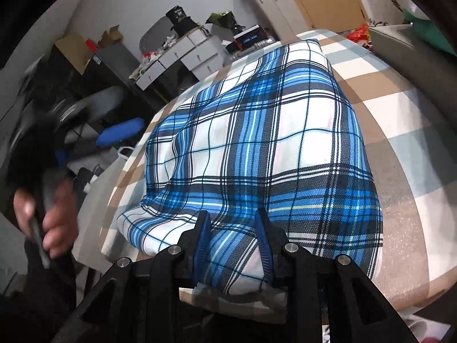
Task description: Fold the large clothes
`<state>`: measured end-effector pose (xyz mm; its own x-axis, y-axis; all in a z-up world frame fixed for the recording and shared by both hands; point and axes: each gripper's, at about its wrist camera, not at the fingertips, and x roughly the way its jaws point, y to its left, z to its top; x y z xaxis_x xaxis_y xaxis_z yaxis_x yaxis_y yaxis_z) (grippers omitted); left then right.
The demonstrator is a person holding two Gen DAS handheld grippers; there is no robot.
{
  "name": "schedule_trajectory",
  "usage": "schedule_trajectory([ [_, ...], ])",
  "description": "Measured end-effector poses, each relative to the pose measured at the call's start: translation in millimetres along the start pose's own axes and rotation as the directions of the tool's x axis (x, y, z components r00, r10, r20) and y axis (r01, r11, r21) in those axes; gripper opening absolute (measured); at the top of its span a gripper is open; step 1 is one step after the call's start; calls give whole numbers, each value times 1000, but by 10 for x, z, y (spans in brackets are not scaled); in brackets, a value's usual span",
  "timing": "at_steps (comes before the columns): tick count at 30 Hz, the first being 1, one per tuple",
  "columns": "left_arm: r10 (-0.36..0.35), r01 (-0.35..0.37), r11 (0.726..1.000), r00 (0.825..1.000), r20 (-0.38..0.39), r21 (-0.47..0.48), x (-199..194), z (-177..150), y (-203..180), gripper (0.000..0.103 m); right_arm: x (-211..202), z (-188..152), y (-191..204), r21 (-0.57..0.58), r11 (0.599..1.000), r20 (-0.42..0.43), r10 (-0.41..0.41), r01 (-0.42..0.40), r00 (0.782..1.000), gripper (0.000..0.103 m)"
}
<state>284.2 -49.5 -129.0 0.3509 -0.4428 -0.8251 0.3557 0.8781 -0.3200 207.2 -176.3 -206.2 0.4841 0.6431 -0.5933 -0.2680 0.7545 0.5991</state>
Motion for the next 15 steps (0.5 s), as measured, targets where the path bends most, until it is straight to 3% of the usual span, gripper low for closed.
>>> schedule_trajectory([
  [2,-17,12,998,997,-75,-67,243,-83,268,80,-14,-10,-9,3,1000,1,9,-9,1000,32],
  [6,-15,14,999,1000,-20,-51,201,-214,325,80,-54,-36,-24,-18,1000,1,3,-3,1000,32],
  [9,-5,5,998,1000,0,-62,57,-315,321,81,-171,108,-27,-11,999,-58,50,-51,997,35],
  [11,-9,9,998,1000,3,-70,21,-310,343,80,-374,321,-26,-57,997,9,51,-50,999,38],
  [13,-8,9,999,1000,13,-49,9,-319,343,80,-559,558,-8,-97,994,117,-40,51,992,66],
  [14,-5,5,999,1000,16,-40,4,-324,363,80,-543,651,-9,-100,992,117,-65,77,991,78],
  [15,3,-2,999,1000,21,-32,9,-350,367,80,-458,766,-13,-107,987,92,-107,116,990,78],
])
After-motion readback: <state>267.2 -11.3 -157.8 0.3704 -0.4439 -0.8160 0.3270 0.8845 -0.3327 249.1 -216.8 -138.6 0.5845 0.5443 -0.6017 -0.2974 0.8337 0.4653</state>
